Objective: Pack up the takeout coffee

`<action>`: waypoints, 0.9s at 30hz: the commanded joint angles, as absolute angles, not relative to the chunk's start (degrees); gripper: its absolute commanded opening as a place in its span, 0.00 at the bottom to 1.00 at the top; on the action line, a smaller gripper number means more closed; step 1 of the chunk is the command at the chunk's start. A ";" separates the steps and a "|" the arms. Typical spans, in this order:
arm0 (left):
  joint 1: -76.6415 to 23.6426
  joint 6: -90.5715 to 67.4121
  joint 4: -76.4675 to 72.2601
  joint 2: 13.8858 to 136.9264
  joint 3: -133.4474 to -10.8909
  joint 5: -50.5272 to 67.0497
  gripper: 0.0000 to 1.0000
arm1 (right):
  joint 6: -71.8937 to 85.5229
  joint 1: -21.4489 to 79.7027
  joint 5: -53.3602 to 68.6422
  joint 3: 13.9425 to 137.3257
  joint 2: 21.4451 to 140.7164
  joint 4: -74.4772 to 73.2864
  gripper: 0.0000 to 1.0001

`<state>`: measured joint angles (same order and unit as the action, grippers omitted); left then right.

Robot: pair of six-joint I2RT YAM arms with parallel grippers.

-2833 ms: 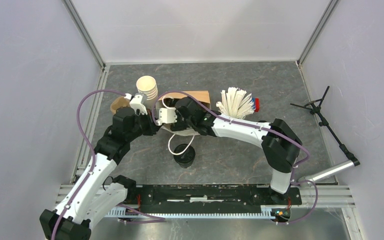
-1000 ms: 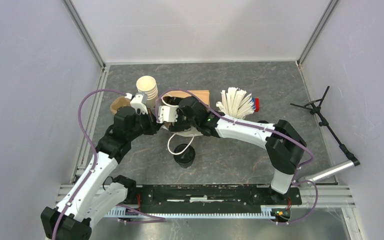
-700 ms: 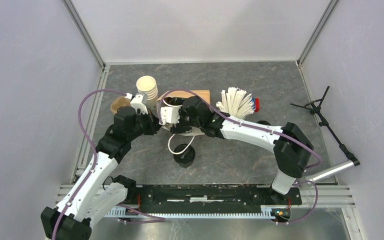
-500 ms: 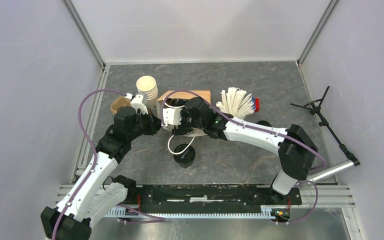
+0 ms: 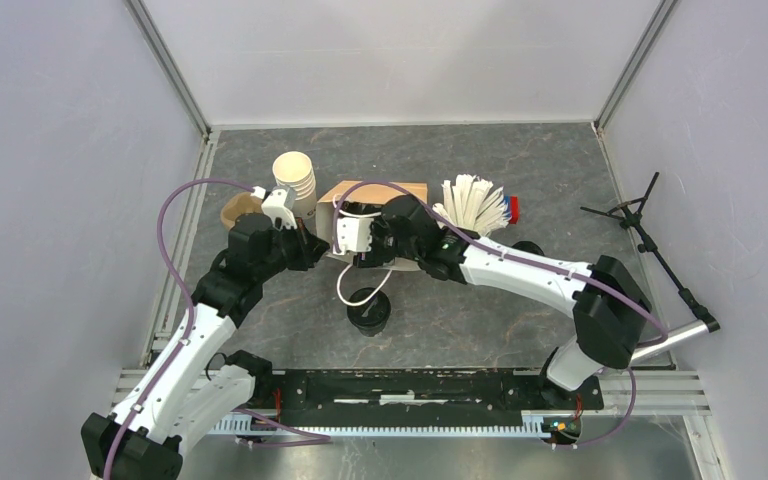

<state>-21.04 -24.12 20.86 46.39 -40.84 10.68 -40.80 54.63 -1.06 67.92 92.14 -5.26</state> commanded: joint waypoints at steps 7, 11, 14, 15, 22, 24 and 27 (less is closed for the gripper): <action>-21.11 -25.00 18.28 46.30 -41.76 11.58 0.02 | -41.29 52.85 -0.26 66.31 90.49 -3.32 0.53; -21.13 -25.39 18.19 46.31 -41.70 12.03 0.02 | -41.15 52.09 -0.75 67.70 92.24 -2.49 0.45; -21.18 -25.70 18.02 46.32 -41.69 12.22 0.02 | -40.73 52.06 -0.18 67.98 93.46 -1.57 0.43; -21.18 -25.80 17.95 46.30 -41.74 12.30 0.02 | -40.56 52.04 1.66 68.16 93.95 -1.37 0.42; -21.17 -26.48 17.32 46.58 -41.42 13.03 0.02 | -39.16 52.04 2.40 69.45 96.38 2.58 0.39; -21.18 -26.80 16.89 46.67 -41.19 13.27 0.02 | -38.78 52.04 2.20 70.02 97.07 3.27 0.38; -21.14 -27.08 16.73 46.76 -41.16 13.49 0.02 | -38.08 52.03 2.49 70.29 97.42 4.40 0.38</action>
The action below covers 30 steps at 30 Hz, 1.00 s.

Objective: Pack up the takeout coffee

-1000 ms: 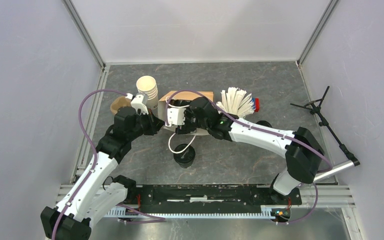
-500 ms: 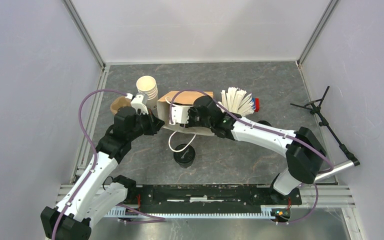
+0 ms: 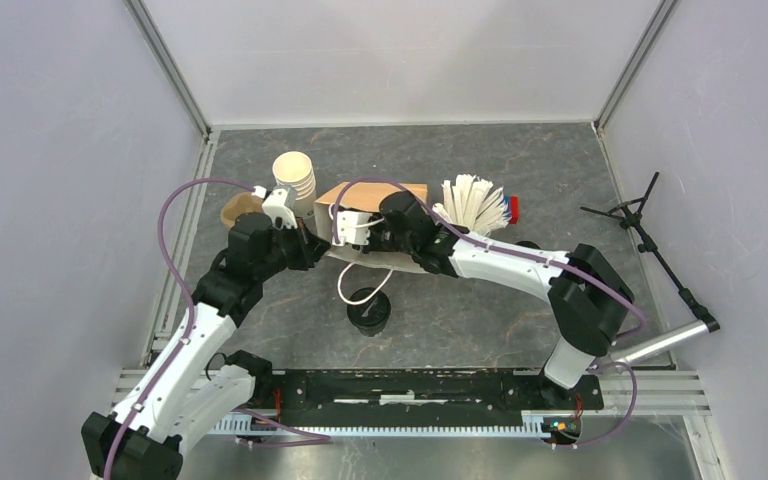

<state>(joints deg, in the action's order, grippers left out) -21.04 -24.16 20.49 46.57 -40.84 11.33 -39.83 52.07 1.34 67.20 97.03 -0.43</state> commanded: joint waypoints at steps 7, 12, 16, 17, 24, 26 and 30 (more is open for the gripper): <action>-21.17 -27.31 16.36 46.92 -41.12 13.96 0.02 | -36.29 52.12 2.37 71.30 98.60 6.09 0.38; -21.18 -27.77 15.64 47.26 -40.98 14.50 0.02 | -35.15 52.47 2.13 71.79 100.14 7.21 0.37; -21.18 -27.88 15.60 47.29 -41.01 14.84 0.02 | -34.57 52.97 1.29 72.07 101.15 8.61 0.36; -21.11 -27.96 15.56 47.20 -40.98 14.88 0.02 | -34.43 53.11 0.86 72.22 101.45 8.85 0.36; -21.13 -28.70 15.56 46.76 -40.38 14.99 0.02 | -33.36 53.48 -1.32 72.60 102.54 11.16 0.36; -21.13 -28.82 15.56 46.60 -40.25 15.00 0.02 | -33.04 53.57 -2.10 72.67 103.11 11.67 0.36; -21.11 -28.90 15.86 46.23 -39.66 14.93 0.02 | -32.02 53.62 -5.21 72.78 104.10 12.25 0.36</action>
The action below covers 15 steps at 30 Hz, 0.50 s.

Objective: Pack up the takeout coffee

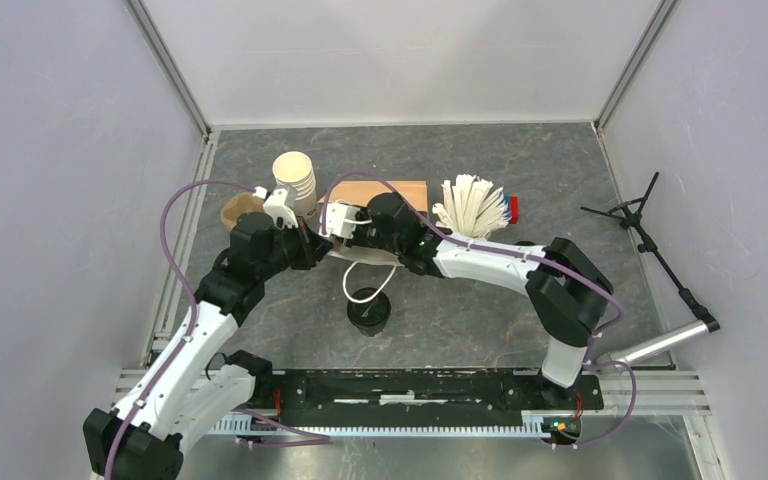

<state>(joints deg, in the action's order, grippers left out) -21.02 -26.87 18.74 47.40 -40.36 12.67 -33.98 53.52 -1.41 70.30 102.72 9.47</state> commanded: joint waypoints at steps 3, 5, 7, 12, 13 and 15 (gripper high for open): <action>-21.12 -28.90 16.41 45.84 -39.34 14.85 0.02 | -31.73 53.61 -6.41 73.05 105.10 12.35 0.36; -21.12 -28.84 16.76 45.49 -39.14 14.71 0.02 | -31.34 53.62 -6.97 73.35 105.61 12.30 0.36; -21.18 -28.82 17.20 45.11 -39.07 14.44 0.02 | -30.72 53.62 -7.52 73.37 105.85 12.64 0.36; -21.18 -28.55 17.73 44.48 -38.99 14.33 0.02 | -30.42 53.58 -10.90 73.76 106.47 12.98 0.36; -21.17 -28.58 17.75 44.43 -38.95 14.33 0.02 | -30.39 53.58 -11.26 73.87 106.67 13.01 0.36; -21.10 -28.63 17.75 44.46 -38.93 14.41 0.02 | -30.24 53.52 -11.86 74.06 107.17 13.00 0.36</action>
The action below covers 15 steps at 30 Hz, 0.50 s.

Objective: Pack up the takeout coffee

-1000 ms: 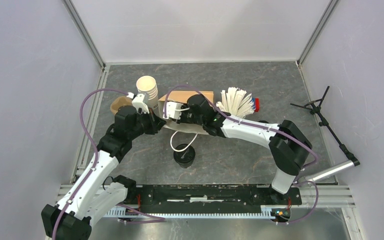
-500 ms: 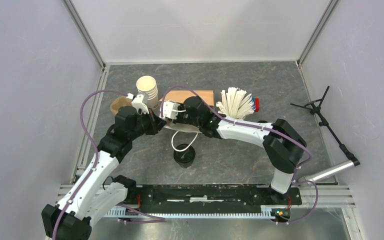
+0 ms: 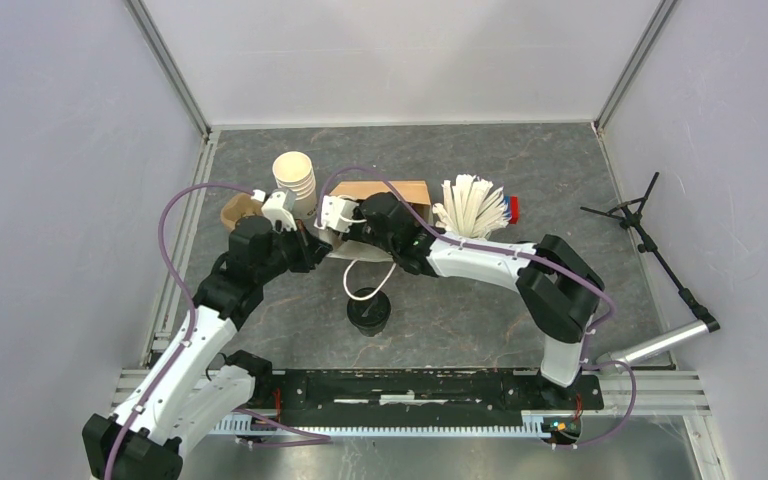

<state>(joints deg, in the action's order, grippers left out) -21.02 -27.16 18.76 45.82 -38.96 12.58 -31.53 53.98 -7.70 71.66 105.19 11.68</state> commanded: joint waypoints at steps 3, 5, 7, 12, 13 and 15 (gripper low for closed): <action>-21.15 -28.59 17.72 44.46 -38.89 14.59 0.02 | -29.83 53.57 -12.49 74.43 107.82 13.00 0.36; -21.14 -28.57 17.75 44.44 -38.84 14.68 0.02 | -29.71 53.55 -12.48 74.58 108.23 13.04 0.36; -21.12 -28.69 17.75 44.39 -38.68 14.85 0.02 | -29.54 53.57 -12.61 74.81 108.82 12.94 0.36; -21.17 -28.81 17.71 44.26 -38.62 14.94 0.02 | -28.92 53.52 -13.43 74.98 109.50 12.82 0.36; -21.15 -28.77 17.75 44.15 -38.69 14.81 0.02 | -28.92 53.55 -13.68 74.85 109.51 12.91 0.36; -21.18 -28.80 17.75 44.14 -38.75 14.68 0.02 | -28.92 53.49 -13.99 74.56 109.51 12.88 0.36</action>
<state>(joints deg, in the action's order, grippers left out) -21.02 -27.16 18.76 45.58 -38.81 12.60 -30.24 54.04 -10.66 73.63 107.98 13.23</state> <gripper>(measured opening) 0.033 0.366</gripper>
